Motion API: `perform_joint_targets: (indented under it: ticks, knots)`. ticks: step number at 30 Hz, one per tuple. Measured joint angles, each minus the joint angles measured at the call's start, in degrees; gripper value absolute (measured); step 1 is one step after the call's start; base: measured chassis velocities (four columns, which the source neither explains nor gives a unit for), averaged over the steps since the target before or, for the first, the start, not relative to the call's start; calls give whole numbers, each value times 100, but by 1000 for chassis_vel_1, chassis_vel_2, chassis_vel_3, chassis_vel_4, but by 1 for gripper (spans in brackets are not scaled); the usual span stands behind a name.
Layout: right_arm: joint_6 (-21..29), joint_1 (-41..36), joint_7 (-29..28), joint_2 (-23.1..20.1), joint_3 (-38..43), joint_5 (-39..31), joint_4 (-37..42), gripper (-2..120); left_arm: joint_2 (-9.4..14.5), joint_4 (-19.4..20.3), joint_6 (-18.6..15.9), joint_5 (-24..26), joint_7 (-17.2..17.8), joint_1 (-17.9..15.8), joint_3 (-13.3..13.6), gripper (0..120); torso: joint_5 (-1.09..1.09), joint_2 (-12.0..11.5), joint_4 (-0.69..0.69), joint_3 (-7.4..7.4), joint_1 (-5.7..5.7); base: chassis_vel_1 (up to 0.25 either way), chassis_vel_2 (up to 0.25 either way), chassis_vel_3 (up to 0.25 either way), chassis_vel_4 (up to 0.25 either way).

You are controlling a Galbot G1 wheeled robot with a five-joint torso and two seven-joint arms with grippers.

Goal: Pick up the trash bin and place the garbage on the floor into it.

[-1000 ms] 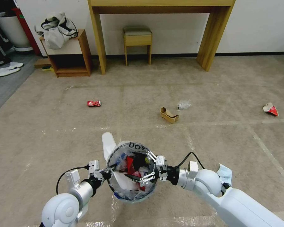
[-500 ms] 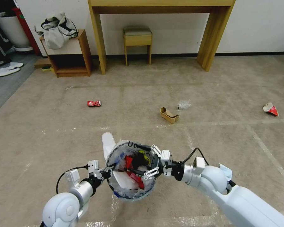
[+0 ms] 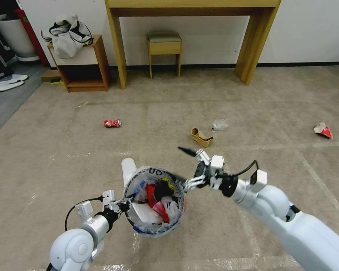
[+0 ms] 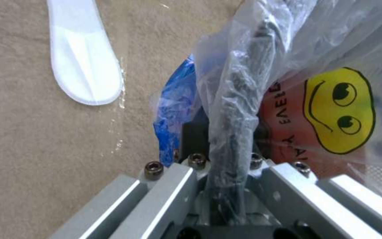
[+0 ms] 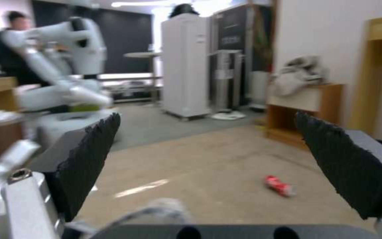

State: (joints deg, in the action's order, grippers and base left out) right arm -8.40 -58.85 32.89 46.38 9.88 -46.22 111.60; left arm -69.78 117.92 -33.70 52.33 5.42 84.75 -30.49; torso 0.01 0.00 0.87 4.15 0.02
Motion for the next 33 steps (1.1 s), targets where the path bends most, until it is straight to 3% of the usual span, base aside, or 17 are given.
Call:
perform_joint_targets:
  ticks: [10, 14, 23, 28, 33]
  knots:
    - [-152, -1005, -21, 264, 1620, 348, -734, 100, -137, -55, 65, -157, -9, 44, -1, 0, 2, 0, 2, 0, 0, 0, 0, 0, 0]
    - [-174, -1126, -70, 282, 1771, 521, -968, 100, -164, -56, 70, -167, -9, 44, -9, 0, 0, 0, 1, 0, 0, 0, 0, 0, 0]
    - [69, -843, -799, 214, 1784, 1250, -2129, 100, -62, -50, 72, -125, -9, -22, -44, 0, 1, 0, 0, 0, 0, 0, 0, 0, 0]
    - [404, -679, -1117, 80, 1717, 1498, -2657, 100, -59, -77, 72, -111, -10, -39, -39, 0, 2, 0, 0, 0, 0, 0, 0, 0, 0]
    - [1310, -481, -1643, -398, 1462, 1592, -3087, 100, -63, -114, 72, -101, -10, -74, -31, 0, 2, 0, 1, 0, 0, 0, 0, 0, 0]
